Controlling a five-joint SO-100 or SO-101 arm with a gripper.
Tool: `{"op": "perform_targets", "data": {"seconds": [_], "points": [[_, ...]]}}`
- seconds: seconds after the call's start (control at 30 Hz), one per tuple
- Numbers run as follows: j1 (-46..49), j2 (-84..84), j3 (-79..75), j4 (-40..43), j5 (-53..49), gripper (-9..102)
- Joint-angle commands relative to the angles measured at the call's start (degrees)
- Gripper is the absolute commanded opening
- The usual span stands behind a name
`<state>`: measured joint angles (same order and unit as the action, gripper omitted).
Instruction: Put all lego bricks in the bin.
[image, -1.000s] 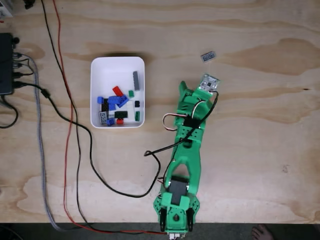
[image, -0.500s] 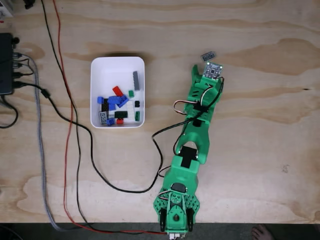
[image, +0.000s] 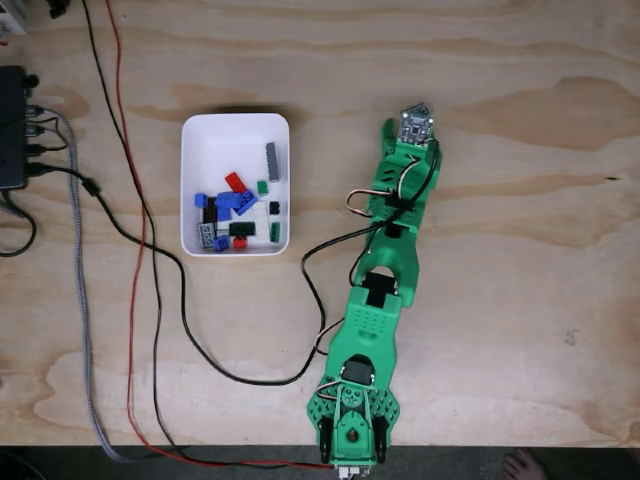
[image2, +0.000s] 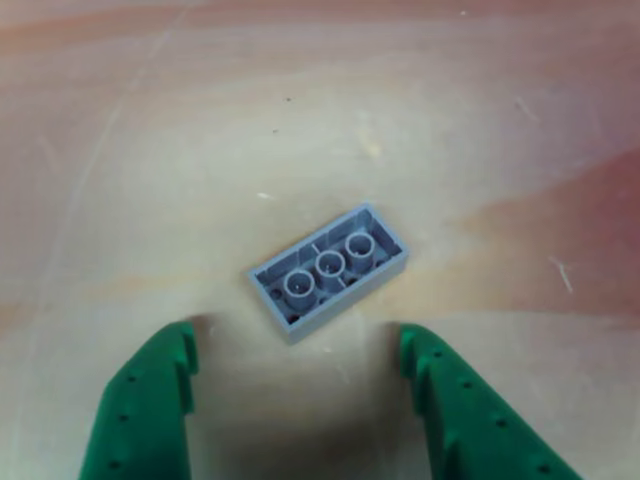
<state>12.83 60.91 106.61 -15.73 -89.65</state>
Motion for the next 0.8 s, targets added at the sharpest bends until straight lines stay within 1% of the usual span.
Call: {"op": "perform_targets", "data": {"seconds": [0.0, 0.2, 0.37, 0.47, 0.6, 0.77], "points": [[-0.35, 0.62, -5.45, -4.48, -1.76, 22], [-0.09, -1.58, -4.92, -12.13, -4.57, 21], [0.53, -2.29, -3.52, -14.15, -5.01, 20], [0.79, -2.20, -1.05, -16.88, -5.27, 20], [0.97, -0.09, 2.64, -17.05, -4.13, 20], [1.32, 2.29, 3.52, -10.28, -2.02, 19]]}}
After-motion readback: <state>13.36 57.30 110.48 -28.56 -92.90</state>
